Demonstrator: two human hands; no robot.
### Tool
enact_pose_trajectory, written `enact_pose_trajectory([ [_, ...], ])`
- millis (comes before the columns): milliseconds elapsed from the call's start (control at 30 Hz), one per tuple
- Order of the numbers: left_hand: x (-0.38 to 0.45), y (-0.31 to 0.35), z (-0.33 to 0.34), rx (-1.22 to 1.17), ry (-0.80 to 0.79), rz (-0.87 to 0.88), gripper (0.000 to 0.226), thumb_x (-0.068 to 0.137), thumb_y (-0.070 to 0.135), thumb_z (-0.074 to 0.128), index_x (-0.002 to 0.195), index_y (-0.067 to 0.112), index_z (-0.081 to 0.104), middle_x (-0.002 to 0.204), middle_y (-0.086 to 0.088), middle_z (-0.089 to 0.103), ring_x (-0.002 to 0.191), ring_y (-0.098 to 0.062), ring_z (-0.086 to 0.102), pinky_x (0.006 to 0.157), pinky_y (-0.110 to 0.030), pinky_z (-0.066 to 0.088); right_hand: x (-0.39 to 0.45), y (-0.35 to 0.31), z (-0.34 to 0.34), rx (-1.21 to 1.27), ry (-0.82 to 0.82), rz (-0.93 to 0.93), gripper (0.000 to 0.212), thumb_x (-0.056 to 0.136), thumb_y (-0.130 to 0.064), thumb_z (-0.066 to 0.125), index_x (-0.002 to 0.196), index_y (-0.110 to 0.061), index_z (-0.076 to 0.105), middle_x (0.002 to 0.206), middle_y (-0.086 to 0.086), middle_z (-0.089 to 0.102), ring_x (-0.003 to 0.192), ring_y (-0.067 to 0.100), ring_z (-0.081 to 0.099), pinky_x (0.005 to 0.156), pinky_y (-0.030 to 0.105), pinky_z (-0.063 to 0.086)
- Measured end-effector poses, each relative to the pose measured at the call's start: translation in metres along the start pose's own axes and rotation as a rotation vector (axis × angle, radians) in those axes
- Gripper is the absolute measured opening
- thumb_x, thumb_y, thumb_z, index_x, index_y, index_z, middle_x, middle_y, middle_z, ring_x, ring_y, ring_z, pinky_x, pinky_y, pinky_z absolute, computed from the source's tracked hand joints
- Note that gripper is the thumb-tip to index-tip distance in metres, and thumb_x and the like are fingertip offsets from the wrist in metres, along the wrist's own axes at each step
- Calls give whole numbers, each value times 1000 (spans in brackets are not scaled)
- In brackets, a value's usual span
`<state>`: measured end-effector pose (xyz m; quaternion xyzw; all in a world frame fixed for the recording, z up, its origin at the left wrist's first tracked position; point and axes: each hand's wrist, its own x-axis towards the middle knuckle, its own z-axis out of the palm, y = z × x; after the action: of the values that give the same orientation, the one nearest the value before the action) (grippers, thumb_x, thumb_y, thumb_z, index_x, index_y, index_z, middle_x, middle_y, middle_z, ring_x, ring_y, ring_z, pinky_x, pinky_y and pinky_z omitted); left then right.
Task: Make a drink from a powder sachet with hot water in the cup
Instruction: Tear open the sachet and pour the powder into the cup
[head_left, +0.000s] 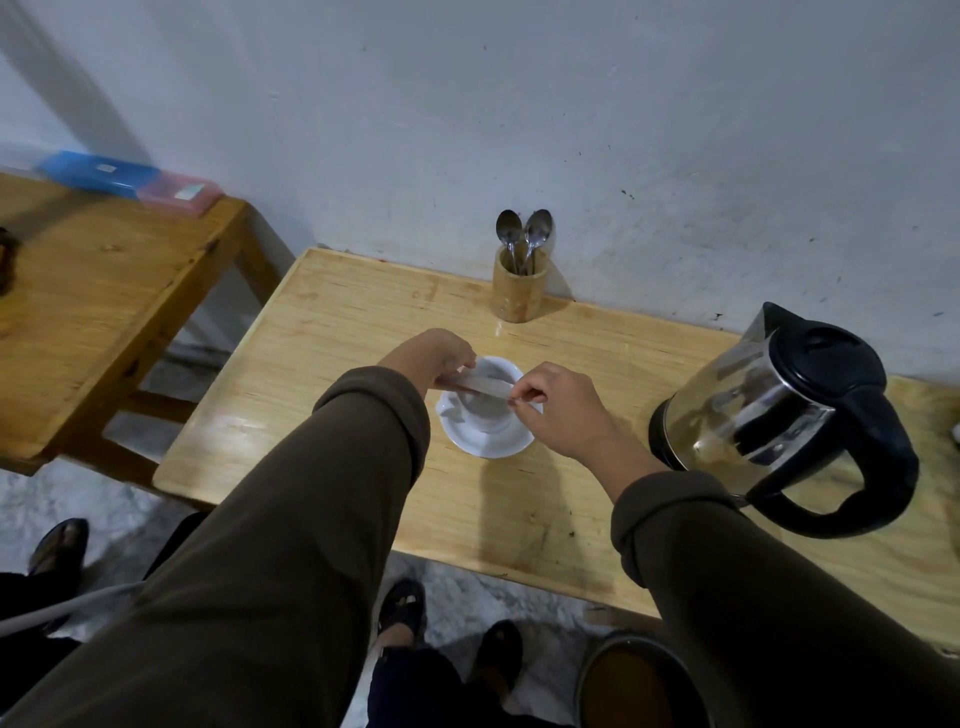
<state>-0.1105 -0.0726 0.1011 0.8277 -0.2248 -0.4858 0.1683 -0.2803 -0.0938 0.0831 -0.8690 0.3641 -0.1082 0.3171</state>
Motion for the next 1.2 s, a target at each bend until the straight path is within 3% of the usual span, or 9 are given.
enact_pose_trajectory([
  [100, -5, -2, -5, -207, -54, -8, 31, 100, 10, 41, 125, -2, 55, 107, -12, 56, 66, -17, 60, 48, -22, 56, 1, -3, -2, 2, 8, 16, 11, 85, -13, 63, 89, -8, 72, 100, 6, 67, 86, 13, 58, 84, 22, 48],
  [233, -10, -5, -10, -210, -96, -14, 15, 97, 4, 45, 95, -4, 58, 87, -9, 61, 66, -12, 58, 55, -18, 53, 1, -6, -3, 7, -8, 33, 10, 84, -10, 64, 89, -8, 72, 101, 8, 68, 93, 20, 63, 88, 28, 51],
  [333, -13, -5, -12, -177, -112, -21, 12, 96, 1, 46, 102, -3, 56, 73, -7, 58, 64, -8, 57, 59, -16, 51, 0, -7, -2, 6, -37, 43, 17, 78, -8, 67, 95, -9, 71, 104, 8, 66, 96, 22, 62, 90, 32, 52],
  [533, -7, -5, -7, -179, -123, -9, 12, 94, 4, 51, 88, -3, 58, 87, -7, 61, 80, -10, 58, 86, -19, 53, 4, -9, 6, -21, 11, 61, 11, 84, -12, 65, 90, -5, 72, 99, 12, 66, 92, 25, 62, 81, 29, 48],
  [600, -10, -4, -8, -348, -97, 13, 15, 99, 7, 41, 104, 0, 54, 80, -12, 62, 69, -17, 63, 63, -18, 58, 6, -9, 8, -35, 40, 86, 13, 86, -12, 62, 91, -5, 71, 98, 13, 66, 88, 24, 61, 76, 27, 44],
  [700, -12, -6, -15, -422, -34, 29, 37, 102, 17, 26, 93, -3, 56, 76, -17, 61, 62, -22, 62, 44, -21, 53, 9, -10, 10, -30, 76, 135, 15, 88, -13, 61, 92, -3, 70, 98, 14, 65, 80, 18, 52, 72, 23, 38],
  [800, -8, -15, -18, -348, 3, 51, 38, 100, 17, 27, 85, 3, 59, 87, -11, 60, 69, -19, 61, 56, -22, 46, 12, -11, 10, -4, 107, 183, 15, 89, -13, 60, 88, 0, 69, 96, 15, 65, 77, 16, 49, 69, 22, 36],
  [933, 0, -28, -16, -231, 35, 209, 34, 98, 5, 34, 117, 4, 61, 109, -4, 55, 99, -20, 51, 74, -28, 43, 14, -9, 10, 26, 129, 213, 14, 88, -10, 59, 87, 0, 69, 96, 16, 67, 78, 15, 51, 70, 20, 37],
  [1200, 3, -36, -13, -491, -73, 268, 38, 94, -8, 27, 84, 12, 58, 93, -3, 59, 88, -18, 57, 71, -23, 47, 20, -6, 9, 59, 167, 269, 16, 89, -16, 61, 86, -1, 67, 93, 13, 66, 79, 16, 51, 61, 14, 27],
])
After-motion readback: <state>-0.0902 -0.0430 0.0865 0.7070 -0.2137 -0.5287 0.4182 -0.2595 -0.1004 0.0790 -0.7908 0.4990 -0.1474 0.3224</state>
